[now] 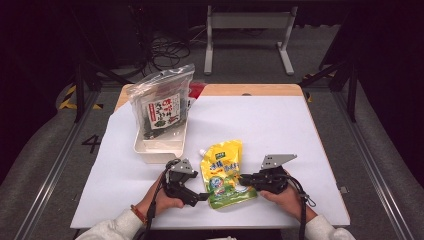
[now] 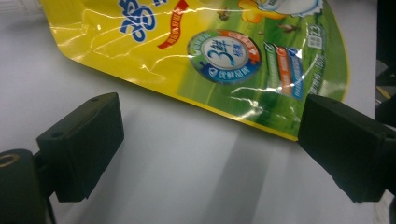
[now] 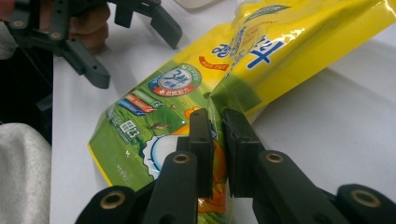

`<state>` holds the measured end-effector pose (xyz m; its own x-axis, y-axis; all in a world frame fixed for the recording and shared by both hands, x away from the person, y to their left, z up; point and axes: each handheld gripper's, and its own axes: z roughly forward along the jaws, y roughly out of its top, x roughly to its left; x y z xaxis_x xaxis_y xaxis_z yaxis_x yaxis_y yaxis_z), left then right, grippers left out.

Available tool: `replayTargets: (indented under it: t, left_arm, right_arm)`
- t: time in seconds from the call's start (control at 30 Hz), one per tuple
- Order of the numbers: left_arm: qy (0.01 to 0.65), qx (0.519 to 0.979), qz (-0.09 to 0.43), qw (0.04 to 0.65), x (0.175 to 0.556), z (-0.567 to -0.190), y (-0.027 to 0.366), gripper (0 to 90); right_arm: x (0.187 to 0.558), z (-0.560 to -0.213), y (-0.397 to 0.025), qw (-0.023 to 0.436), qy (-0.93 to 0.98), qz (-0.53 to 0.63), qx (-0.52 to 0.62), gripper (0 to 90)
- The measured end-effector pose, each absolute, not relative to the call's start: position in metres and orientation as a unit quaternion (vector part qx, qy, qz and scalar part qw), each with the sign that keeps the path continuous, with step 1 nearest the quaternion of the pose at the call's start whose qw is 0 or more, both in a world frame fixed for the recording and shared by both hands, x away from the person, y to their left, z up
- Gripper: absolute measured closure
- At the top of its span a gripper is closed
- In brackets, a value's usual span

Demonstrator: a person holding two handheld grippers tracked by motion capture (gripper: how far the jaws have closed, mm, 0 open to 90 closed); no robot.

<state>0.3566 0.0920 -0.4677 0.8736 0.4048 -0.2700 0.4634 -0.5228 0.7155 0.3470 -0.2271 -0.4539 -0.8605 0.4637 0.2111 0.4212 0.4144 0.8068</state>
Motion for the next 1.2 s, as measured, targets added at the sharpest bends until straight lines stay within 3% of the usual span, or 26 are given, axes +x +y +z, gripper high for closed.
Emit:
replayTargets:
  t: [0.27,0.37,0.57,0.63,0.67,0.8,1.0,1.07,1.1,1.17,1.2]
  left_arm:
    - [0.256,0.861,-0.060,0.435,0.362,-0.469,0.088,4.0]
    - [0.261,0.851,-0.078,0.449,0.363,-0.469,0.089,10.7]
    - [0.267,0.867,-0.024,0.419,0.361,-0.467,0.095,8.6]
    - [0.269,0.867,-0.023,0.419,0.362,-0.467,0.101,8.8]
    - [0.264,0.871,-0.016,0.414,0.362,-0.466,0.103,8.4]
    - [0.234,0.892,0.021,0.387,0.355,-0.466,0.110,8.3]
    - [0.224,0.893,0.008,0.391,0.354,-0.466,0.115,8.2]
    - [0.227,0.891,0.006,0.392,0.355,-0.466,0.113,8.1]
    - [0.227,0.891,0.006,0.392,0.355,-0.466,0.113,8.1]
    - [0.222,0.893,0.009,0.391,0.355,-0.467,0.112,8.1]
    - [0.217,0.897,0.013,0.386,0.354,-0.467,0.112,7.6]
  right_arm:
    - [0.338,-0.453,-0.222,0.034,0.846,0.483,0.224,82.7]
    - [0.337,-0.451,-0.222,0.039,0.843,0.490,0.220,82.7]
    - [0.337,-0.449,-0.223,0.051,0.854,0.474,0.209,83.0]
    - [0.338,-0.447,-0.222,0.058,0.866,0.450,0.209,79.4]
    - [0.339,-0.445,-0.222,0.068,0.868,0.441,0.218,68.4]
    - [0.344,-0.444,-0.218,0.095,0.876,0.398,0.254,40.1]
    - [0.355,-0.443,-0.207,0.087,0.869,0.385,0.298,30.7]
    - [0.362,-0.451,-0.195,0.041,0.872,0.371,0.318,26.1]
    - [0.362,-0.451,-0.195,0.041,0.872,0.371,0.318,26.1]
    - [0.364,-0.449,-0.194,0.031,0.870,0.372,0.323,40.3]
    - [0.367,-0.448,-0.197,0.007,0.861,0.385,0.334,60.5]
